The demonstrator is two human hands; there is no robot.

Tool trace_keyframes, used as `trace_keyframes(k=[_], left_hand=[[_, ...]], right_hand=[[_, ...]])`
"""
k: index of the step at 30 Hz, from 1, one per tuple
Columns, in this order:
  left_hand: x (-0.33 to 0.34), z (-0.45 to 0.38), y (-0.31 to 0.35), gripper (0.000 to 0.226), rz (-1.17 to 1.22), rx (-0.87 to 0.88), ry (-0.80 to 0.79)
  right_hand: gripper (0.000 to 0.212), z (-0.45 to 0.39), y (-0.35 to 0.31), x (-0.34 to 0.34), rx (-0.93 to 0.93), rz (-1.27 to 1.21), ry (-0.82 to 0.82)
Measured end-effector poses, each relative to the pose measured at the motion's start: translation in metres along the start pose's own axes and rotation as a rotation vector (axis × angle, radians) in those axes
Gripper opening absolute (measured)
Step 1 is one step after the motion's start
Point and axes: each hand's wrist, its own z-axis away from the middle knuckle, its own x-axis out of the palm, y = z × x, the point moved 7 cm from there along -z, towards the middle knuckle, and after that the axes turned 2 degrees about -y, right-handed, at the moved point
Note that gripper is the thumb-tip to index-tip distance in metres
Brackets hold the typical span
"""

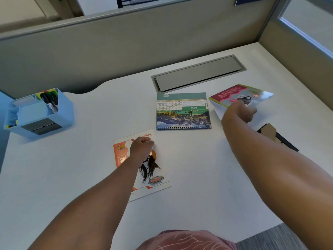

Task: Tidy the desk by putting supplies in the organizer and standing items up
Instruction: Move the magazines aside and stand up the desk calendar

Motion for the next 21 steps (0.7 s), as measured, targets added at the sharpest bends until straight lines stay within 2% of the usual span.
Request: trace_keyframes(k=[5,9,11,14,17,21], left_hand=[[-0.002,0.008,0.006,0.028,0.189,-0.048,-0.05],[0.001,0.015,0.02,0.022,0.399,-0.034,-0.152],[0.0,0.018,0.026,0.029,0.456,-0.042,-0.177],[-0.005,0.02,0.032,0.036,0.562,-0.062,-0.19],[-0.013,0.024,0.034,0.034,0.658,-0.062,-0.188],[-0.028,0.025,0.027,0.028,0.637,-0.048,-0.092]], right_hand=[[0.035,0.032,0.012,0.013,0.019,-0.151,-0.174],[0.028,0.059,0.034,0.03,0.025,-0.14,-0.418],[0.028,0.077,0.043,0.037,0.026,-0.116,-0.543],[0.023,0.1,0.053,0.047,-0.038,0.004,-0.721],[0.018,0.125,0.064,0.056,-0.119,0.158,-0.917],[0.014,0.154,0.084,0.064,-0.132,0.329,-1.142]])
